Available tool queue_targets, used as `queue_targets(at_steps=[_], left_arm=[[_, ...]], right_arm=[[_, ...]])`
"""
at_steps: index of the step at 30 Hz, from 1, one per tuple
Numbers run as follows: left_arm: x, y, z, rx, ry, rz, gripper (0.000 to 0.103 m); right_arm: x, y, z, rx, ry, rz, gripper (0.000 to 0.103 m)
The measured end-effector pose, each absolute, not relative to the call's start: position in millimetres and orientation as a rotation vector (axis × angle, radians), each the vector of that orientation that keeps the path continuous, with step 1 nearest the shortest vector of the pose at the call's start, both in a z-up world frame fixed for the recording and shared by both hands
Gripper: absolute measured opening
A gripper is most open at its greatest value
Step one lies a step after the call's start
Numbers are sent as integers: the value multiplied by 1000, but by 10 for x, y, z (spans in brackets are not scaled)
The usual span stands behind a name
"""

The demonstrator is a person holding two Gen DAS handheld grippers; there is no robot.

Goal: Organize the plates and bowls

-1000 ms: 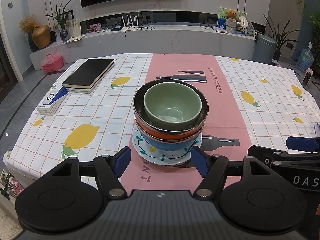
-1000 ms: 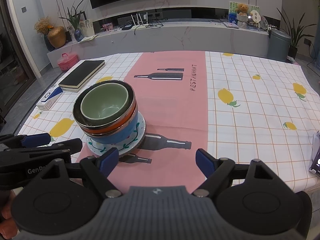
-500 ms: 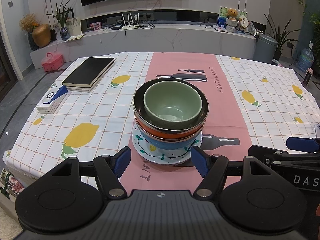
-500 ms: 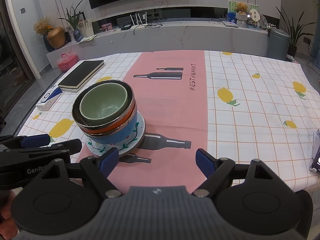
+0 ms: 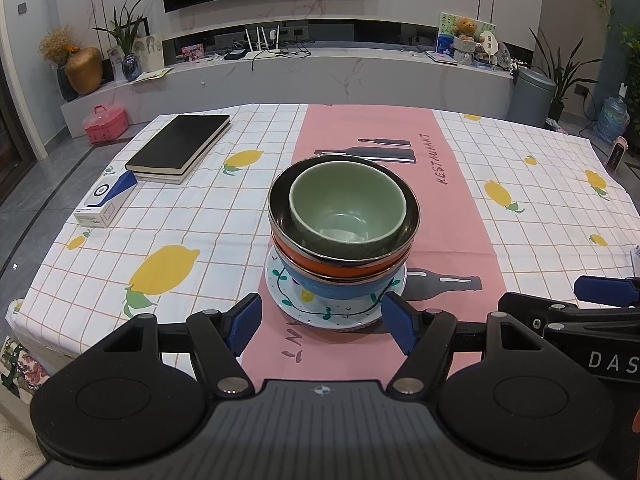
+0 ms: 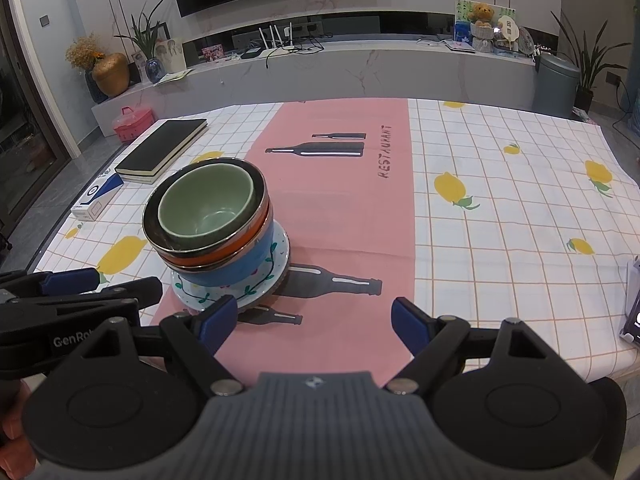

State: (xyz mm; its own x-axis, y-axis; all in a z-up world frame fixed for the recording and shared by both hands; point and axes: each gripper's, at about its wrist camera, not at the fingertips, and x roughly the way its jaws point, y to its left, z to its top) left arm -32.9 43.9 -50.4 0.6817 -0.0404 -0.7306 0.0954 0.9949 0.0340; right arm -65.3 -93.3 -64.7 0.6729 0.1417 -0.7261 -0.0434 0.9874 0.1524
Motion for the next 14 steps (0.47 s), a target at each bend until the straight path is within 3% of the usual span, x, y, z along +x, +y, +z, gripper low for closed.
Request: queue_targets(at_steps=[14], left_arm=[[-312,449,-522,57,826,-80,80]], right_arm=[[-655,-929,-680,130,830,100,83]])
